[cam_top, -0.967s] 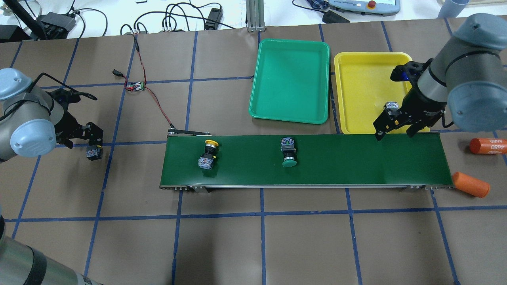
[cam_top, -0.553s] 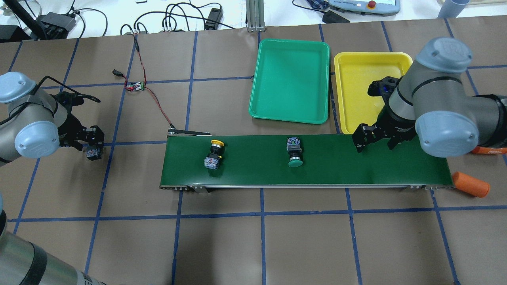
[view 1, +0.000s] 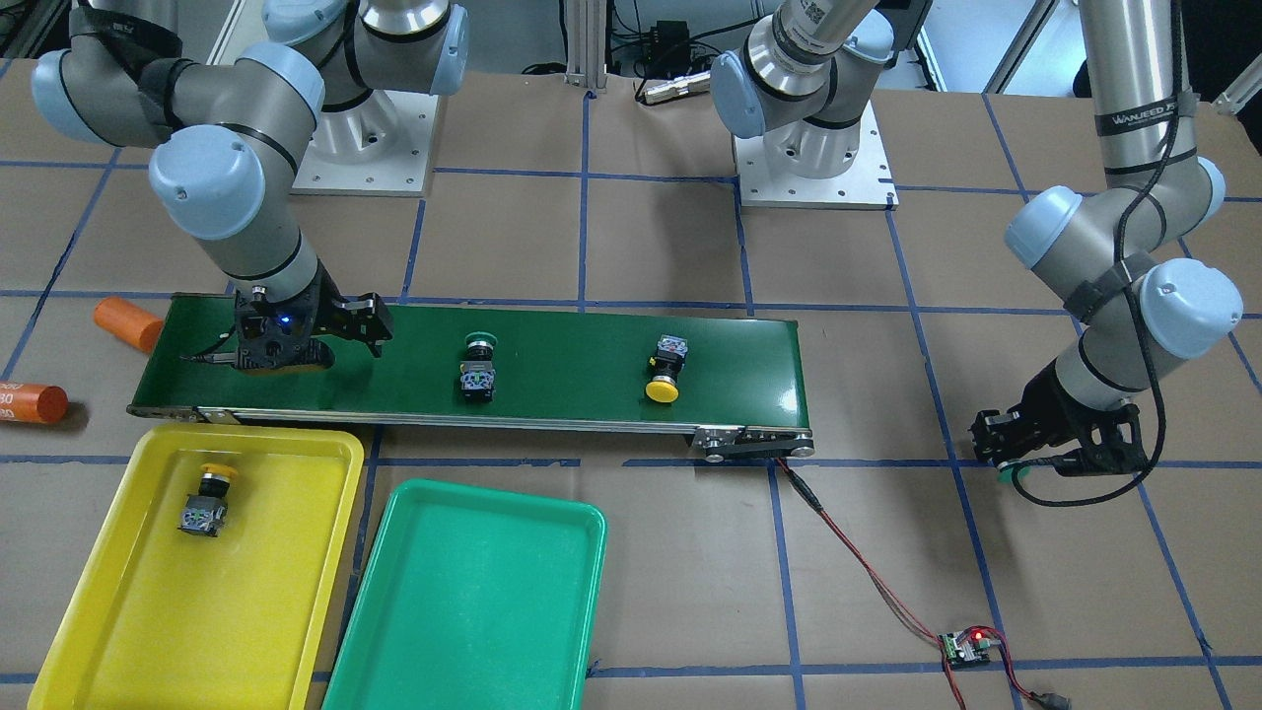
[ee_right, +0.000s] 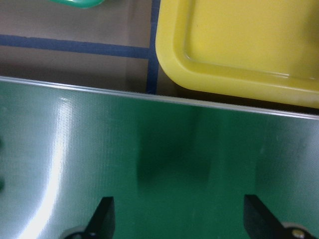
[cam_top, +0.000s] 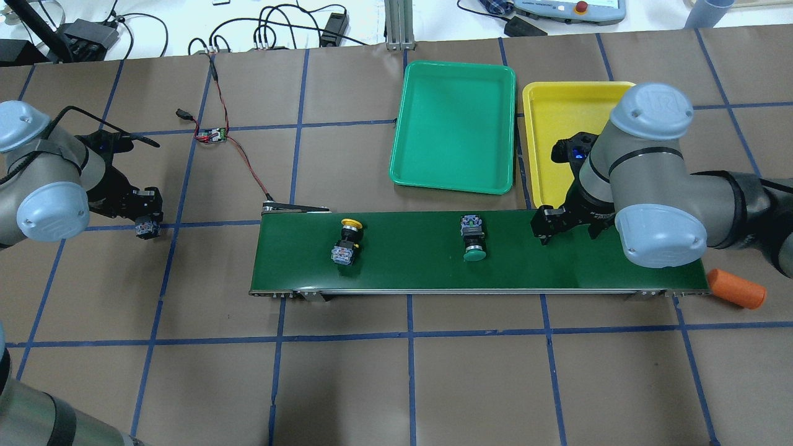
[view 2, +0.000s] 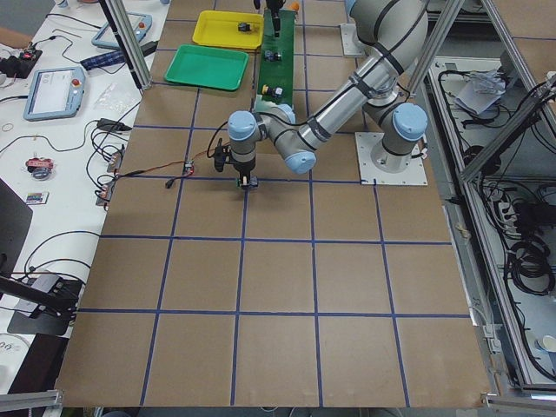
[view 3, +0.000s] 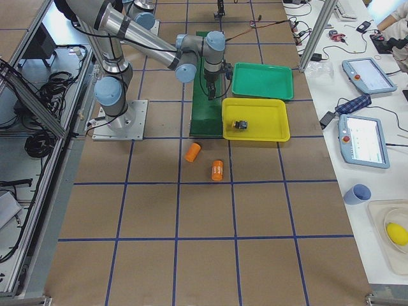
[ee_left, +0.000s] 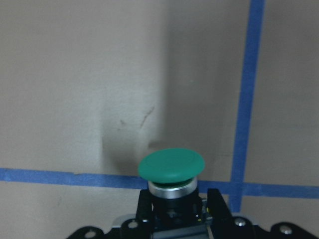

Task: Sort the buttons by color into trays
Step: 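Move right gripper back to belt while left grasps last green button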

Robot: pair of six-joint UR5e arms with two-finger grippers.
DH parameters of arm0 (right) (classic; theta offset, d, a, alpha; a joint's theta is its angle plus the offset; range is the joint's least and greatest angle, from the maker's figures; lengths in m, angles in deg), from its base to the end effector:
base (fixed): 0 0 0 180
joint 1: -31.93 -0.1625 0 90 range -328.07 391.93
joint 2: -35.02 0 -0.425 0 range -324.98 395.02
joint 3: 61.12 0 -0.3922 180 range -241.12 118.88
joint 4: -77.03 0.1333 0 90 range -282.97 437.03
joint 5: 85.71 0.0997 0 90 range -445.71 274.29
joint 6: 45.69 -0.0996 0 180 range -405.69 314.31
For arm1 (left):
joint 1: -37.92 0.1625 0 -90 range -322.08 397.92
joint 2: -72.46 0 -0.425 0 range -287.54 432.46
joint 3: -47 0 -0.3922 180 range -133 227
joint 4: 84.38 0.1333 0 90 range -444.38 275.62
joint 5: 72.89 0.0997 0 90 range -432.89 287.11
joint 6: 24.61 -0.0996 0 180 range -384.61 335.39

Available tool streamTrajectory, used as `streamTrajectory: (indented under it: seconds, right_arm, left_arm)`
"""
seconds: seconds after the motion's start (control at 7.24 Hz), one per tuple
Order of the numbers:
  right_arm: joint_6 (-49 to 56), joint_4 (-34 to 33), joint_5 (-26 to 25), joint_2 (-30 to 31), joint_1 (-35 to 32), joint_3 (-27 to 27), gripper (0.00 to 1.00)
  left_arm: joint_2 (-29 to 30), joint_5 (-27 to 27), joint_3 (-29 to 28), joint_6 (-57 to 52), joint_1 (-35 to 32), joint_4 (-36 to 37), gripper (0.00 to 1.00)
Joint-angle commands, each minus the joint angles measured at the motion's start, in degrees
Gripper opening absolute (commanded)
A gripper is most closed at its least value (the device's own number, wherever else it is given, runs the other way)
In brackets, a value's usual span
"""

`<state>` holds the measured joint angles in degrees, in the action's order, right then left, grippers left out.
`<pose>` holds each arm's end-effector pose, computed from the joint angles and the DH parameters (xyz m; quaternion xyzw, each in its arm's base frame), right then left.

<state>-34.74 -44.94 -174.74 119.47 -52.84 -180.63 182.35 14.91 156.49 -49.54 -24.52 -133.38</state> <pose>0.0928 -0.4667 0.2554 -0.0496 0.9984 0.0255 0.0122 0.1330 -0.5512 0.2166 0.0227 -0.9995 0.0212 0.0110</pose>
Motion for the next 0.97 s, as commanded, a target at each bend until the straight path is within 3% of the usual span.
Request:
streamTrajectory:
  seconds: [0.0, 0.28, 0.55, 0.83]
  right_arm:
    - [-1.54, -0.02, 0.26, -0.25, -0.05, -0.10, 0.91]
    - [-8.29, -0.02, 6.19, -0.96, -0.05, 0.33, 0.93]
    - [-9.72, -0.28, 6.67, -0.78, -0.05, 0.16, 0.92]
    - [-10.59, -0.28, 8.42, -0.34, -0.57, 0.42, 0.92]
  left_arm:
    - [-7.02, -0.44, -2.69, 0.67, -5.99, -11.23, 0.00]
    - [-12.40, -1.84, -2.80, 4.07, -13.19, -17.18, 0.00]
    - [-13.65, -2.02, 0.00, 9.71, -21.36, -16.92, 0.00]
    - [-13.22, -1.93, 3.09, 10.34, -23.51, -14.47, 0.00]
